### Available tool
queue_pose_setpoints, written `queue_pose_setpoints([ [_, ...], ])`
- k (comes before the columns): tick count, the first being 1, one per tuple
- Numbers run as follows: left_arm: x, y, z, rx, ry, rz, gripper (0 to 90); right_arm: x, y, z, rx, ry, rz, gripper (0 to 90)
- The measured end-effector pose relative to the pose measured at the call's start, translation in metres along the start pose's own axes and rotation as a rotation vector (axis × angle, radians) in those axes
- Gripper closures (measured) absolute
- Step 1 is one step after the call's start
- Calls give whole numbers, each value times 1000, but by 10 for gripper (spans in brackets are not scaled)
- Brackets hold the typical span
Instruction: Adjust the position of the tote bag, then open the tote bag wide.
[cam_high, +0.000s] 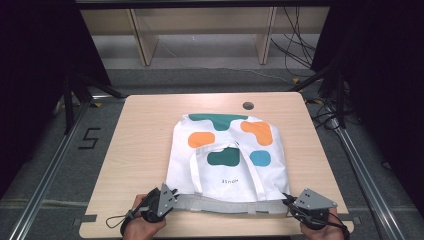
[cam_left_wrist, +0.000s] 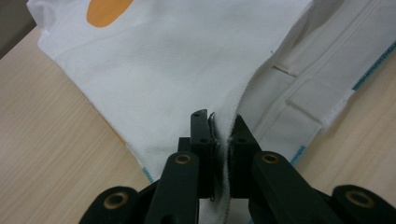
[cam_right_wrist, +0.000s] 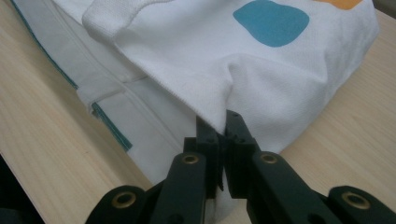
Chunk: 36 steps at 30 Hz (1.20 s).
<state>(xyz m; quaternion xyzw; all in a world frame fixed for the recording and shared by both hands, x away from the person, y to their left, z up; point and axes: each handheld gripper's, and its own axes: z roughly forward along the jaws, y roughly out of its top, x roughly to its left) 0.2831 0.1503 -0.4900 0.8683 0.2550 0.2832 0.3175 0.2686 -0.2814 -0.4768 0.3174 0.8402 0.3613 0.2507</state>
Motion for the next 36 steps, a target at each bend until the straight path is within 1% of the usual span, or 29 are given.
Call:
queue_pose_setpoints([
  [1, -1, 0, -1, 3, -1, 3, 836, 0, -1, -1, -4, 1, -1, 870],
  [2, -2, 0, -2, -7, 2, -4, 836, 0, -1, -1, -7, 0, -1, 870],
  [3, -2, 0, -3, 0, -2, 6, 836, 1, -1, -2, -4, 1, 20, 870],
  [4, -3, 0, -4, -4, 1, 7, 836, 0, -1, -3, -8, 4, 6, 870],
  [6, -3, 0, -6, -7, 4, 11, 837, 1, -2, -4, -9, 4, 1, 870],
  [7, -3, 0, -6, -13, 9, 3, 838, 1, -2, -4, -12, 3, 1, 870],
  [9, -2, 1, -6, -10, 3, 8, 840, 0, -1, -4, -14, 7, 5, 870],
  [11, -2, 1, -7, -11, -3, 0, 838, 0, -2, -3, -18, 9, 4, 870],
  [12, -1, 1, -7, -23, 4, -3, 838, -1, -2, -3, -22, 9, 4, 870],
  [14, -1, 2, -9, -25, 9, 1, 841, -1, -2, -3, -24, 9, 4, 870],
  [17, 0, 4, -11, -50, 17, -13, 849, 0, -2, -3, -24, 8, 14, 866],
  [18, -1, 5, -10, -82, 22, -45, 850, -1, -2, -2, -26, 3, 15, 859],
  [19, 1, 5, -12, -71, 27, -25, 852, 0, -2, -1, -21, 7, 17, 853],
  [20, 2, 6, -13, -62, 29, -17, 853, 0, -2, 0, -20, 8, 14, 848],
  [21, 2, 6, -13, -66, 24, -26, 853, 1, -2, 1, -15, 3, 6, 842],
  [22, 2, 5, -13, -66, 33, -24, 853, 2, -2, 3, 2, 5, -4, 828],
  [23, 2, 5, -13, -76, 27, -38, 854, 3, -2, 4, 12, 7, -4, 814],
  [24, 2, 5, -13, -77, 27, -42, 854, 4, -2, 7, 23, 6, -12, 803],
  [25, 2, 5, -14, -65, 30, -26, 854, 5, -2, 9, 37, 0, -25, 795],
  [27, 2, 4, -12, -81, 30, -38, 852, 8, -3, 13, 70, -9, -47, 777],
  [28, 2, 4, -11, -76, 26, -40, 849, 9, -3, 14, 86, -10, -66, 773],
  [29, 3, 3, -11, -57, 24, -27, 843, 9, -2, 16, 97, -11, -88, 777],
  [30, 4, 2, -11, -47, 17, -23, 835, 9, -2, 18, 103, -10, -101, 783],
  [31, 5, 1, -11, -39, 18, -25, 821, 10, -2, 18, 115, -9, -87, 817],
  [32, 5, 0, -10, -34, 10, -29, 798, 10, -2, 18, 108, 0, -109, 848],
  [33, 6, -2, -10, -14, 7, -26, 765, 10, -1, 17, 98, -4, -110, 862],
  [34, 6, -5, -9, -12, 11, -39, 732, 9, 1, 15, 82, -6, -109, 869],
  [35, 6, -7, -9, 2, 6, -47, 725, 9, 1, 13, 62, -7, -80, 871],
  [36, 6, -9, -9, 12, 3, -47, 710, 8, 2, 10, 45, -9, -65, 873],
])
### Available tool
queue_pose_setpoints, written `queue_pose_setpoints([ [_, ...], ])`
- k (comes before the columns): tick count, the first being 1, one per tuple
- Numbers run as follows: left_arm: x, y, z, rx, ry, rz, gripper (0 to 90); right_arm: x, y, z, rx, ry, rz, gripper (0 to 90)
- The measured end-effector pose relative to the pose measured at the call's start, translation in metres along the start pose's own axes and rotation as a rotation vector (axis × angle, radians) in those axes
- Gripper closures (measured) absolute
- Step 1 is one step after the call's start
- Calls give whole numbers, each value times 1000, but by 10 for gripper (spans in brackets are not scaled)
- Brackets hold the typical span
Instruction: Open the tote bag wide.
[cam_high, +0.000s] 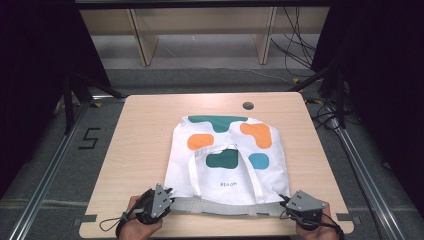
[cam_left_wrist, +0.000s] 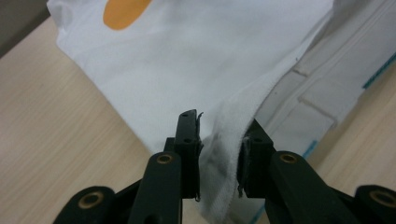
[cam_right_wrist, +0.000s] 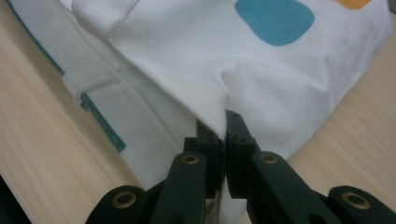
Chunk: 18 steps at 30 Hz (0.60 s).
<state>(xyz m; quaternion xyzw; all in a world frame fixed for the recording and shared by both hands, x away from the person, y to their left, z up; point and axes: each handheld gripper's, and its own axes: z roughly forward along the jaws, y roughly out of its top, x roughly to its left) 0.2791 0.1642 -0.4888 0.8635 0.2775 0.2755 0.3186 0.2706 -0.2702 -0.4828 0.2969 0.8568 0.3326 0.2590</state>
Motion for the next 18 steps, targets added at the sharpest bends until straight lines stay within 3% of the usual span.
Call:
queue_pose_setpoints([
  [2, 0, -4, 2, 35, 15, -7, 642, -1, 2, -3, -22, -12, 9, 875],
  [4, 0, -7, 6, 64, 21, 7, 631, -1, 3, -4, -30, -14, 11, 876],
  [7, 0, -6, 6, 83, 35, 47, 718, 0, 5, -5, -39, -10, -12, 877],
  [9, 0, -4, 4, 82, 57, 74, 774, 0, 7, -8, -51, -8, 2, 878],
  [12, 0, 2, -3, 24, 98, 107, 854, -2, 13, -13, -83, -15, 1, 880],
  [15, 5, 7, -14, -69, 107, 53, 867, -9, 20, -21, -139, -6, 45, 881],
  [17, 9, 12, -22, -101, 101, 20, 868, -13, 25, -27, -171, 9, 74, 881],
  [18, 12, 15, -24, -117, 106, 25, 869, -16, 29, -29, -188, 12, 72, 882],
])
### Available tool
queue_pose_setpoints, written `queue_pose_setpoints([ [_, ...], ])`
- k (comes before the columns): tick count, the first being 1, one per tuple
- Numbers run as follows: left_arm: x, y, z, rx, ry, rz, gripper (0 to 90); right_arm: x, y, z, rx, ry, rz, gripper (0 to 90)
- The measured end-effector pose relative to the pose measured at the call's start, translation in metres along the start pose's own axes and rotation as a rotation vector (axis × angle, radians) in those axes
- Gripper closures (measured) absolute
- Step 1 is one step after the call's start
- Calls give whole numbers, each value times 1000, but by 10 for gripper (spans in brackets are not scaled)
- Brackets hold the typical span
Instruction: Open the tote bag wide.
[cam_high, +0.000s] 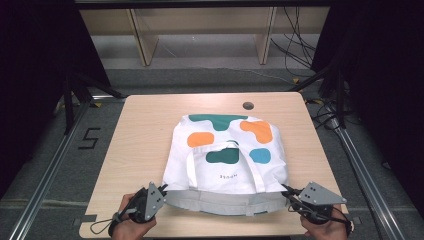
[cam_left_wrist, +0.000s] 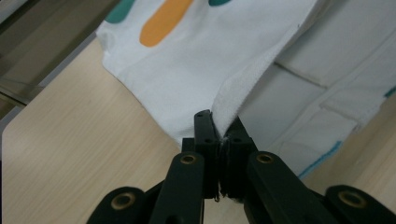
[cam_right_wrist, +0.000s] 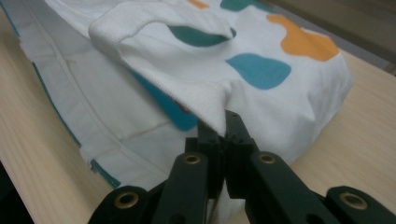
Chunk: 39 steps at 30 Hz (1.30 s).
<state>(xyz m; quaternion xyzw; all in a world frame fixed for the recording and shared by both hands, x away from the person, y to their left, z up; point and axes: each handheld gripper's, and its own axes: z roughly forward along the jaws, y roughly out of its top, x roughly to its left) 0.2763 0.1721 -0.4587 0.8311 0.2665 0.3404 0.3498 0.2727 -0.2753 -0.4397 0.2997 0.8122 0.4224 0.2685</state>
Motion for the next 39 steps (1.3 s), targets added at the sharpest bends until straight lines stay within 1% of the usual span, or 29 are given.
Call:
queue_pose_setpoints([
  [1, 3, 4, -2, -9, -2, 6, 869, -2, 4, -1, -16, -5, -11, 882],
  [2, 6, 7, -4, -37, 15, 18, 869, -3, 8, -3, -18, -8, 17, 882],
  [3, 9, 10, -5, -39, 11, 16, 869, -7, 14, -3, -45, -7, 2, 882],
  [4, 13, 13, -7, -60, 15, 6, 870, -9, 17, -3, -58, -9, 5, 882],
  [5, 16, 16, -8, -89, 2, -3, 870, -11, 23, -4, -68, -10, -4, 883],
  [7, 24, 26, -13, -118, 14, 4, 870, -16, 35, -8, -90, -22, -24, 883],
  [8, 27, 31, -16, -139, 23, 5, 871, -18, 41, -9, -100, -24, -22, 883],
  [9, 31, 39, -19, -157, 41, 21, 871, -20, 47, -11, -115, -30, -32, 884],
  [10, 33, 44, -21, -169, 48, 24, 871, -23, 55, -13, -134, -40, -33, 884],
  [11, 36, 50, -24, -186, 66, 37, 872, -26, 59, -14, -142, -42, -41, 884],
  [12, 40, 57, -27, -204, 89, 51, 872, -29, 65, -15, -165, -56, -30, 884],
  [13, 44, 64, -29, -226, 106, 58, 872, -33, 70, -16, -169, -49, -31, 885],
  [16, 54, 81, -37, -283, 144, 49, 873, -44, 85, -21, -206, -49, -10, 886],
  [18, 58, 92, -43, -320, 158, 47, 873, -50, 93, -25, -224, -67, -11, 886],
  [20, 60, 103, -49, -348, 170, 60, 873, -53, 101, -28, -245, -74, -9, 886],
  [22, 61, 112, -56, -378, 172, 75, 874, -55, 109, -34, -254, -62, 10, 887],
  [23, 62, 116, -59, -396, 167, 69, 873, -56, 112, -36, -257, -51, 11, 886],
  [25, 64, 121, -66, -429, 163, 48, 873, -57, 119, -42, -280, -60, 6, 886],
  [27, 67, 126, -73, -452, 159, 36, 873, -58, 124, -48, -302, -72, -15, 886],
  [29, 69, 129, -77, -476, 166, 40, 873, -60, 128, -55, -315, -71, -32, 886],
  [30, 70, 131, -78, -484, 161, 39, 873, -60, 130, -58, -317, -70, -29, 887],
  [31, 71, 133, -79, -498, 154, 25, 873, -60, 131, -60, -316, -63, -17, 887],
  [32, 72, 135, -80, -506, 150, 16, 873, -61, 133, -62, -319, -71, -27, 887],
  [34, 75, 140, -81, -518, 151, 14, 873, -64, 138, -66, -328, -86, -41, 887],
  [35, 77, 143, -80, -530, 150, 4, 873, -64, 140, -67, -319, -76, -17, 887],
  [36, 80, 145, -80, -522, 145, -2, 873, -68, 143, -68, -336, -94, -52, 887],
  [37, 83, 147, -77, -514, 142, -3, 873, -69, 145, -68, -335, -102, -38, 887],
  [38, 82, 148, -71, -517, 108, -104, 872, -72, 148, -66, -337, -107, -45, 887],
  [39, 91, 149, -67, -514, 132, -56, 872, -74, 149, -65, -326, -106, -21, 887],
])
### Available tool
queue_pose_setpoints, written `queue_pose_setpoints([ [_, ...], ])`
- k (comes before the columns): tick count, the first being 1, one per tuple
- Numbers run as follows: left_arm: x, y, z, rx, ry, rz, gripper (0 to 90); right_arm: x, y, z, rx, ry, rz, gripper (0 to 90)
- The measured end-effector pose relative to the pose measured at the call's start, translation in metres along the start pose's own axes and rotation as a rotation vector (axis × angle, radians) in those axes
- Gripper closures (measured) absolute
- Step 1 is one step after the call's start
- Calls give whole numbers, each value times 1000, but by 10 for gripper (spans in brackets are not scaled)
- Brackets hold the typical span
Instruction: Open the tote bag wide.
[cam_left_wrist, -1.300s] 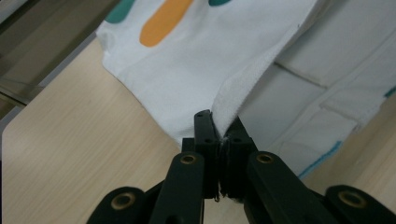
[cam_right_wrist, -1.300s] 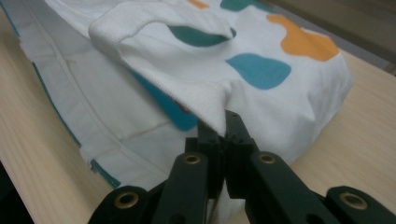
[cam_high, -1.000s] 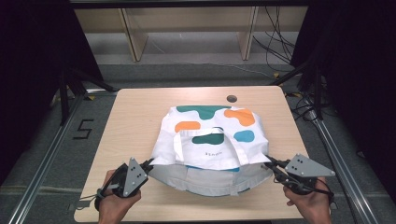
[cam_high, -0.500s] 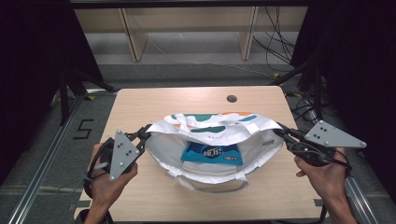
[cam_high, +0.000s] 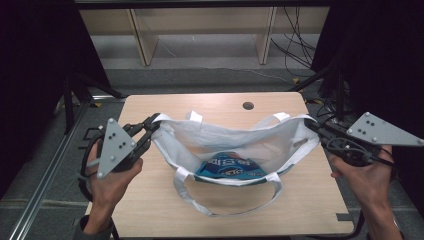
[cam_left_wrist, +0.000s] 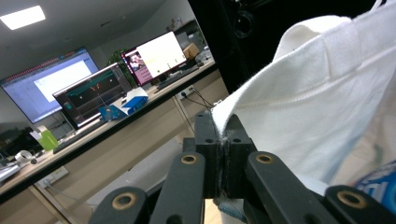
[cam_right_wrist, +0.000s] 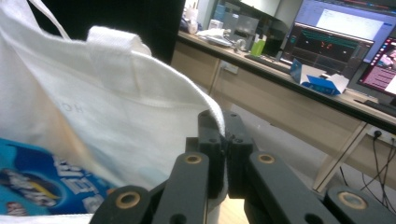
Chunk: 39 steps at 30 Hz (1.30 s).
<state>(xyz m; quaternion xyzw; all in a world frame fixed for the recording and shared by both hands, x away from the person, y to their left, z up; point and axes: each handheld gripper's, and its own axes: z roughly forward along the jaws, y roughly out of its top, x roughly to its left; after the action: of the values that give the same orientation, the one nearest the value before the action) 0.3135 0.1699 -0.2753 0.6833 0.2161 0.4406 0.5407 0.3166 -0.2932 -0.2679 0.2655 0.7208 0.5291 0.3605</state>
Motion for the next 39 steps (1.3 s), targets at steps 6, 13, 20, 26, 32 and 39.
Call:
queue_pose_setpoints([
  [6, 17, -20, 32, 25, 16, -41, 871, -15, -3, 27, 17, -35, 2, 887],
  [13, 16, -66, 43, 110, -53, -104, 869, -19, -19, 59, 75, -42, 10, 886],
  [20, 7, -96, 57, 195, -84, -107, 864, -15, -29, 70, 127, -58, -20, 886],
  [26, -4, -112, 68, 255, -102, -78, 859, -16, -42, 74, 136, -70, -21, 886],
  [32, -14, -133, 81, 316, -136, -75, 856, -17, -52, 81, 164, -91, -42, 886],
  [39, -22, -152, 92, 378, -153, -89, 855, -17, -70, 95, 218, -85, -22, 885],
])
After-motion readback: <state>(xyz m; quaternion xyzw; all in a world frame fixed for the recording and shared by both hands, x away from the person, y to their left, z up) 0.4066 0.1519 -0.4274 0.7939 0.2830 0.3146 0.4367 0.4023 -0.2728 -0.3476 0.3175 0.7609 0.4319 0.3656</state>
